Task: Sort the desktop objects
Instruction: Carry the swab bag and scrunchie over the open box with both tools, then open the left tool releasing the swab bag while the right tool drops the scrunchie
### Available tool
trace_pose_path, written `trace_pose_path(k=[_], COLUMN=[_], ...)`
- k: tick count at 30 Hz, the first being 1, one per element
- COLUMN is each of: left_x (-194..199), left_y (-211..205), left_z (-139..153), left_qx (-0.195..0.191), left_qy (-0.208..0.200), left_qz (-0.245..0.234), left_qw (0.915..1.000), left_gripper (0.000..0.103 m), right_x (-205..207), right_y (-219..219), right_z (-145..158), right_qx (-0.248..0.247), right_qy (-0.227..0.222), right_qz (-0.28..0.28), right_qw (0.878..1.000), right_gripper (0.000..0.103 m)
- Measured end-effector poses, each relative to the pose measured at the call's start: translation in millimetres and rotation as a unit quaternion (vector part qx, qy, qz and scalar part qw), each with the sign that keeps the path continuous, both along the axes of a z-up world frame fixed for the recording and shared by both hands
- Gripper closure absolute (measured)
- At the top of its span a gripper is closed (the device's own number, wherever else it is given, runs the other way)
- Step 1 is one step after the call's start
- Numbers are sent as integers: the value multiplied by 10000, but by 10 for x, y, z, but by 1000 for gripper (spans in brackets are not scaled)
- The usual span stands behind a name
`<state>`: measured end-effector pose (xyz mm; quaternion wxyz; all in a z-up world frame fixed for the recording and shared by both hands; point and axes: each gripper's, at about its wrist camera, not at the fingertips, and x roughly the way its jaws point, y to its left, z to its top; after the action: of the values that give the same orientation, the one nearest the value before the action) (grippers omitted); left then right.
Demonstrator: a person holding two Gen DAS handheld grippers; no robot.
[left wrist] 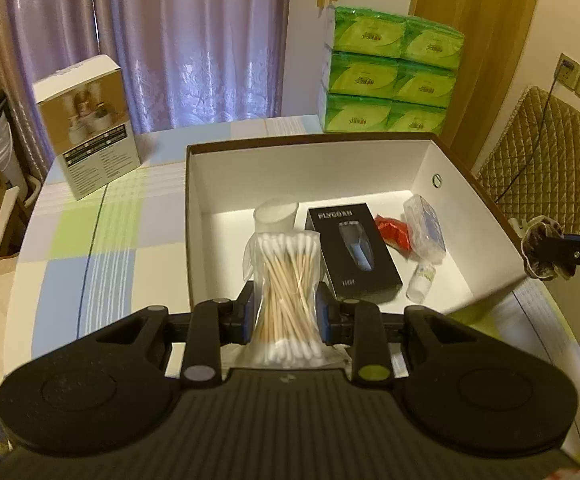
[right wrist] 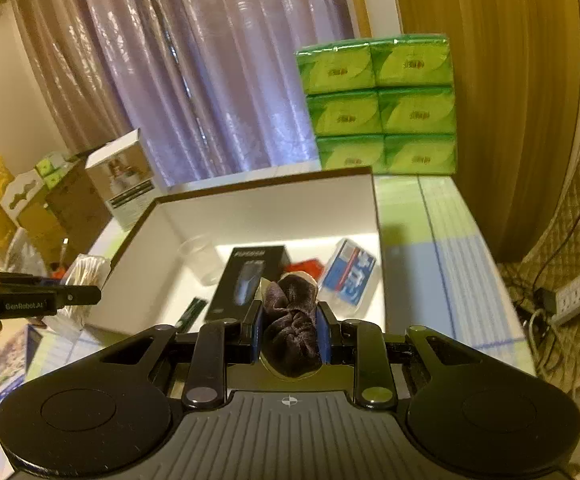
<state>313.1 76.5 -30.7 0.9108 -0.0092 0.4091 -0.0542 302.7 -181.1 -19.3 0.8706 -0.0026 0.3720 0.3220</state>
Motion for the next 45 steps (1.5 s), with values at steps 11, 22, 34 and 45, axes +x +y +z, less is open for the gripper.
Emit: trace_pose_path(k=[11,22,34,45], left_x=[680,1016,1055,923], left_y=[-69,-115,-134,-93], left_z=[-411,-724,-670,-587], left_qx=[292,770,893,776], left_qy=[478,680,529,517], left_qz=[-60,-205,-353,-330], left_qw=[9984,9945,9940,9951], left_gripper=[78,75,51,47], right_x=[452,679,720,701], right_y=[218,280,316,393], right_z=[-244,-374,-406,-484], right_qx=[-380,-657,-902,-1293], right_qy=[241,327,278,153], right_qz=[-14,-96,42,153], right_qw=[9990,9973,9955,9914], right_gripper=[79,79,79,79])
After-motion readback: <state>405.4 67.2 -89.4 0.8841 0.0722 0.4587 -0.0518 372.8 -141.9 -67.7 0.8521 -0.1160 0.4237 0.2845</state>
